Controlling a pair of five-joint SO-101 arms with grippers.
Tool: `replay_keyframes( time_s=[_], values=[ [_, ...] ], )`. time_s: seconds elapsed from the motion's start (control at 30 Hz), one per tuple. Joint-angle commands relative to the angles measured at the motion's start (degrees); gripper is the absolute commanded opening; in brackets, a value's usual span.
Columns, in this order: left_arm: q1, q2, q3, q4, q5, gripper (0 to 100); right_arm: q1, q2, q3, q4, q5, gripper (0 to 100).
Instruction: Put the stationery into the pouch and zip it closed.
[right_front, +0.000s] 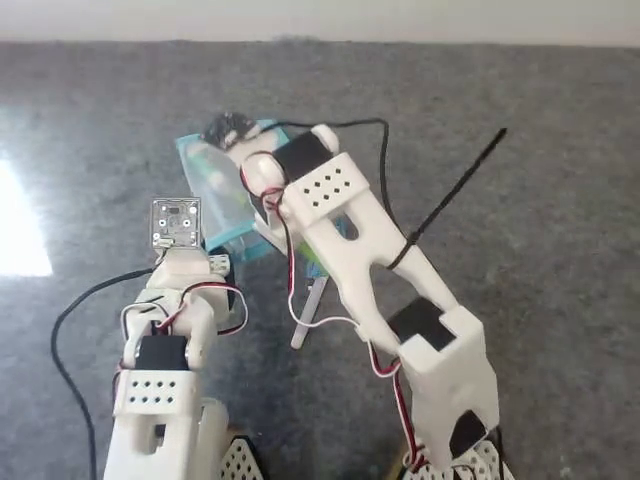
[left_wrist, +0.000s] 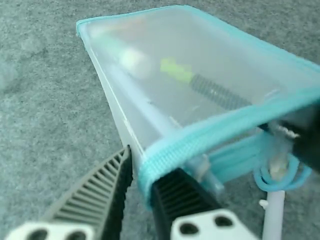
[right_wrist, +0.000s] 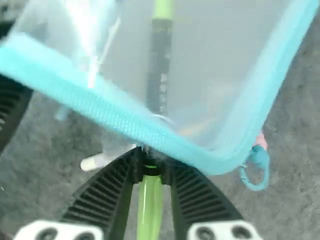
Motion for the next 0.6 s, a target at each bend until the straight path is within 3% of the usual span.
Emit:
replay_keyframes(
  time_s=[0.0, 0.33, 0.57],
  values=[
    [0.09, -0.70, -0.13, -1.49, -0.26, 1, 2.42, -0.04, -9.58, 1.45, -2.02, 19.1],
    [0.09, -0.70, -0.13, -1.49, -0.26, 1, 3.30, -2.42, -12.04, 4.00, -2.11, 21.4],
    [0.09, -0.70, -0.22, -1.67, -0.26, 1, 6.37, -14.29, -7.91, 4.35, -2.29, 21.3]
  ],
)
